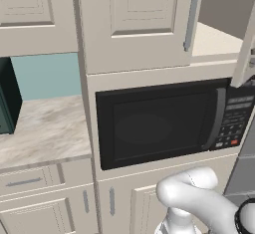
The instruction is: Pick the avocado and bread from the counter and place them on the plate. Then pick the jam from the cabinet and place it next to the plate. Lastly close the cabinet door.
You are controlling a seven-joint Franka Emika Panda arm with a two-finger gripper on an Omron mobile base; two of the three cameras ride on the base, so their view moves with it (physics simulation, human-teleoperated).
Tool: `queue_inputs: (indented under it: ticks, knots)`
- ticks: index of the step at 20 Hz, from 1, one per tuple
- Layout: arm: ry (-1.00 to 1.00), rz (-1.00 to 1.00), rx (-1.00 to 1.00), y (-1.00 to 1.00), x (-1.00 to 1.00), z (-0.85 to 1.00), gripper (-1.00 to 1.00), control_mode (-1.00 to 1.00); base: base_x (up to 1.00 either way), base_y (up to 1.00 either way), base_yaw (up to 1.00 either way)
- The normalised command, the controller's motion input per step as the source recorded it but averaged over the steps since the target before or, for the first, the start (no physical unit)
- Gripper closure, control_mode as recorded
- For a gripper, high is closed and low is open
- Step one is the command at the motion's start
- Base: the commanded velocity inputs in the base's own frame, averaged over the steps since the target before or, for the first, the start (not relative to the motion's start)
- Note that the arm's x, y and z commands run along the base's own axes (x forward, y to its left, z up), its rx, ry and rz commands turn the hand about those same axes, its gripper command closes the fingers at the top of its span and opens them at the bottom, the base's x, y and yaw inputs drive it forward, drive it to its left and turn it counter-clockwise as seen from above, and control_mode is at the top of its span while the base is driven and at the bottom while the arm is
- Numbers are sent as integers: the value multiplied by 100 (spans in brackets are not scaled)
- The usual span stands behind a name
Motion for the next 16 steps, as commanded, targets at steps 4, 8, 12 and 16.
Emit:
queue_inputs:
  ticks: [4, 8, 12, 16]
  knots:
    - [29, -54, -30, 10, 98, 9, -100, -100, 0, 0, 0]
    - [31, -53, -34, -22, 100, 7, -100, -100, 0, 0, 0]
    - [6, -61, -35, -25, 100, -6, -100, -100, 0, 0, 0]
    - [2, -61, -32, -14, 100, -24, -100, -100, 0, 0, 0]
